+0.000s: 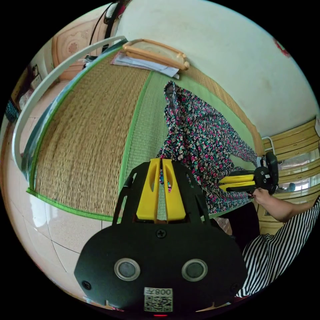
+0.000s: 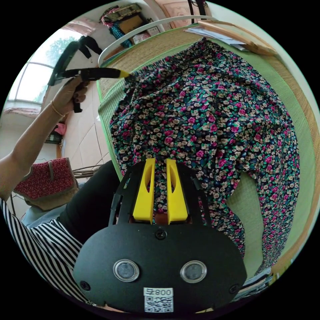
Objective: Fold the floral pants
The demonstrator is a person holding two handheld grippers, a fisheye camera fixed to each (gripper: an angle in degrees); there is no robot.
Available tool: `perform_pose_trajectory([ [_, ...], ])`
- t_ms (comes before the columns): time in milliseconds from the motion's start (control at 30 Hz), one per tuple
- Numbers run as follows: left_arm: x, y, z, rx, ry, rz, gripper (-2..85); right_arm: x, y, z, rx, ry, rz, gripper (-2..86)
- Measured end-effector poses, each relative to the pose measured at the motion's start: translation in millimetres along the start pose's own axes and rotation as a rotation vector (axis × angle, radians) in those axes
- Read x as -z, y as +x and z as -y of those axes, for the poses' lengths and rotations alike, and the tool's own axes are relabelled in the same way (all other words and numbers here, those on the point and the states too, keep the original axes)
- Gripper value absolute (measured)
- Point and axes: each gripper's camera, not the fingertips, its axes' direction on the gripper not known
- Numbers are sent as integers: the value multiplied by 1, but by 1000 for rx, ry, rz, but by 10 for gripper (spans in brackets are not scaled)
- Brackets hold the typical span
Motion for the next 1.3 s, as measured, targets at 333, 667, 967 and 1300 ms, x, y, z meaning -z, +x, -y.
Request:
perform_pose_trajectory([
  [333, 0, -30, -37, 75, 13, 19, 9, -32, -47, 23, 165, -35, -78, 67],
  [667, -9, -21, -46, 70, 180, -31, 3, -48, -38, 17, 102, -71, 3, 36],
  [967, -110, 6, -48, -90, -100, 16, 2, -34, -13, -21, -80, -26, -64, 7],
  [1300, -159, -6, -31, -74, -87, 43, 1, -25, -33, -56, -105, 17, 18, 2],
])
